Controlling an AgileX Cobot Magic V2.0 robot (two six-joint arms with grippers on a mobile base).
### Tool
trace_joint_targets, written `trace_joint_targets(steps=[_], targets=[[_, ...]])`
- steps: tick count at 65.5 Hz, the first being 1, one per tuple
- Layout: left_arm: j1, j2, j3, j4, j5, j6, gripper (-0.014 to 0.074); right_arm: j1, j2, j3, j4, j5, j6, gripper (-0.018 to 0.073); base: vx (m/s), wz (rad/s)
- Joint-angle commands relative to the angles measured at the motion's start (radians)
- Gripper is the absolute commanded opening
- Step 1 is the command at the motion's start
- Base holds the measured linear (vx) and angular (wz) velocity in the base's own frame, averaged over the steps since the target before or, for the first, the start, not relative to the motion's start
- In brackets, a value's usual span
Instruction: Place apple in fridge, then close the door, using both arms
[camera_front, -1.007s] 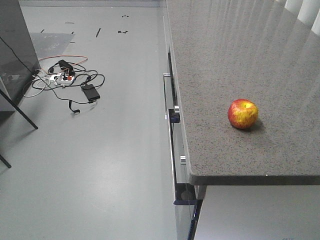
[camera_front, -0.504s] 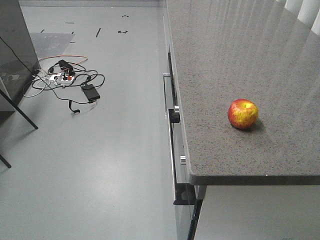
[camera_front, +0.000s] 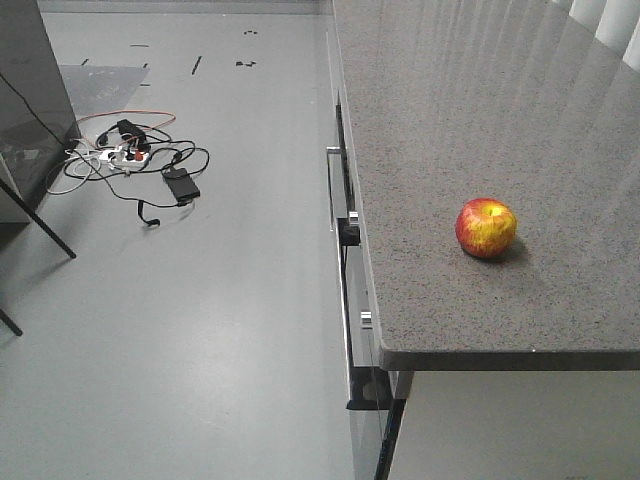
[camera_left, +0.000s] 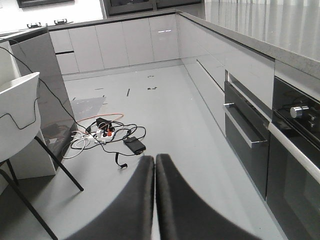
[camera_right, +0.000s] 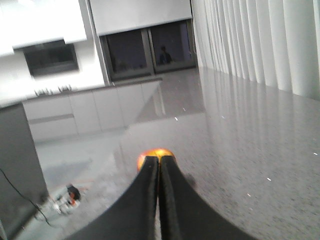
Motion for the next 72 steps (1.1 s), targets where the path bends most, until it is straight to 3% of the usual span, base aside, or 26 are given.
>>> trace_joint_targets(steps=[1, 19, 27, 33, 45, 50, 62, 72], targets=[[0.001, -0.017, 0.014, 0.003, -0.072, -0.003, -0.0008, 0.001, 0.007, -0.009, 0.025, -0.103, 0.044, -0.0004, 0.0, 0.0], [0.001, -0.017, 0.014, 0.003, -0.072, -0.003, -0.0008, 0.001, 0.15, -0.391, -0.028, 0.239, 0.035, 0.0004, 0.0, 0.0], [0.001, -0.017, 0.014, 0.003, -0.072, -0.003, -0.0008, 0.001, 0.311, -0.561, -0.013, 0.353, -0.08, 0.0069, 0.0, 0.0], [0.001, -0.017, 0.014, 0.003, -0.072, -0.003, -0.0008, 0.001, 0.421, -0.651, 0.038, 0.41, -0.214, 0.0188, 0.0, 0.0], [0.001, -0.017, 0.014, 0.003, -0.072, -0.003, -0.0008, 0.001, 0.607, -0.766, 0.19, 0.407, -0.43, 0.0613, 0.0, 0.0], [0.001, -0.017, 0.014, 0.003, -0.072, -0.003, -0.0008, 0.001, 0.659, -0.773, 0.201, 0.342, -0.485, 0.0729, 0.0, 0.0], [0.001, -0.017, 0.014, 0.003, -0.072, -0.003, -0.0008, 0.001, 0.76, -0.775, 0.211, 0.271, -0.552, 0.0714, 0.0, 0.0], [0.001, -0.017, 0.014, 0.003, -0.072, -0.003, -0.0008, 0.001, 0.89, -0.864, 0.243, 0.3, -0.567, 0.0696, 0.0, 0.0]])
